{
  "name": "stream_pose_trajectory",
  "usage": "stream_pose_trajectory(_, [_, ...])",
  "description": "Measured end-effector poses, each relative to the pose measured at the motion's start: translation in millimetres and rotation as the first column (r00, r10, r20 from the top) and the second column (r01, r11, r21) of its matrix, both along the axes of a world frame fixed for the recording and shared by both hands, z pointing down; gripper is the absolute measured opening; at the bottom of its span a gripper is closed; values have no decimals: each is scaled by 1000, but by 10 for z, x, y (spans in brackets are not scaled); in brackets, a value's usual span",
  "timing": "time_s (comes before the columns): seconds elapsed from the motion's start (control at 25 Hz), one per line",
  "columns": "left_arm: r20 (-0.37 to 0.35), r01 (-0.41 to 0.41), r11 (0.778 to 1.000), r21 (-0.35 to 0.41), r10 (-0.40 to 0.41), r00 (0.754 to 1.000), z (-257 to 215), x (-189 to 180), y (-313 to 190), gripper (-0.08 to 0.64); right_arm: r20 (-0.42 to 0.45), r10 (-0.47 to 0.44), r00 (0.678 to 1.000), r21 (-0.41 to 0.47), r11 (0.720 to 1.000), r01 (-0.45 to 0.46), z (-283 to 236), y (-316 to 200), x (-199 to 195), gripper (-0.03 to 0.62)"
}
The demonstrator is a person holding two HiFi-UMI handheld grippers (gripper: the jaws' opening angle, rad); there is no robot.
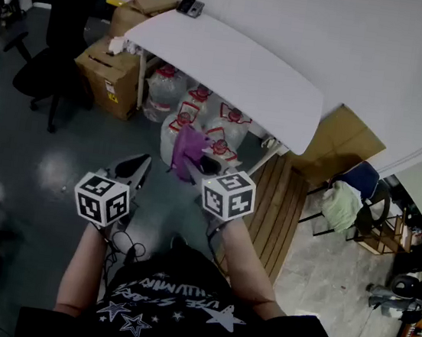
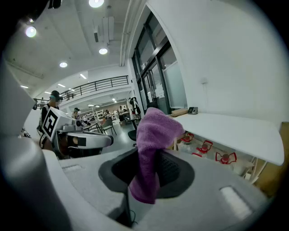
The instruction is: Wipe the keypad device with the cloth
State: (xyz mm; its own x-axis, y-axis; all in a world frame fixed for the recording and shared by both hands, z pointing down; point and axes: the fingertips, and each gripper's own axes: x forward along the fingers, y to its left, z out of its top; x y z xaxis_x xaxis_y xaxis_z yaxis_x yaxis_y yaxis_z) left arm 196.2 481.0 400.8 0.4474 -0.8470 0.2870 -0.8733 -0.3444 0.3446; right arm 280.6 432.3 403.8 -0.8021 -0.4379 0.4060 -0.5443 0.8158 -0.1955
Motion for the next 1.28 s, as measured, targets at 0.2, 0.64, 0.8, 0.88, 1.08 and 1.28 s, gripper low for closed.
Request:
stream_pose_trajectory(0.2, [12, 3, 1000, 4, -3, 1000, -59, -16, 94, 8, -20, -3, 1000, -3, 1000, 2, 37, 126, -37, 95])
stream_pose_trajectory(0.64, [-15, 11, 1000, 2, -11, 1000, 52, -46, 247, 9, -51, -14, 999, 6, 1000, 15, 139, 279, -57, 95])
stream_pose_trajectory(0.8, [-19, 13, 1000, -3, -13, 1000, 48, -50, 358, 8, -42, 44, 998, -9, 999, -44, 171, 301, 28, 95])
stream_pose_trajectory(0.88, [-16, 9, 1000, -7, -9, 1000, 74, -55, 410, 8, -41, 64, 997, -13, 998, -64, 197, 315, 93, 95])
stream_pose_trajectory(1.08, [-30, 37, 999, -21, -37, 999, 149, -119, 400, 9, -41, 72, 997, -34, 997, -73, 288, 276, 191, 95])
stream_pose_trajectory(1.28, [-32, 62, 998, -31, -63, 997, 238, -228, 232, 8, -24, 51, 998, -46, 998, -52, 376, 77, 76, 95])
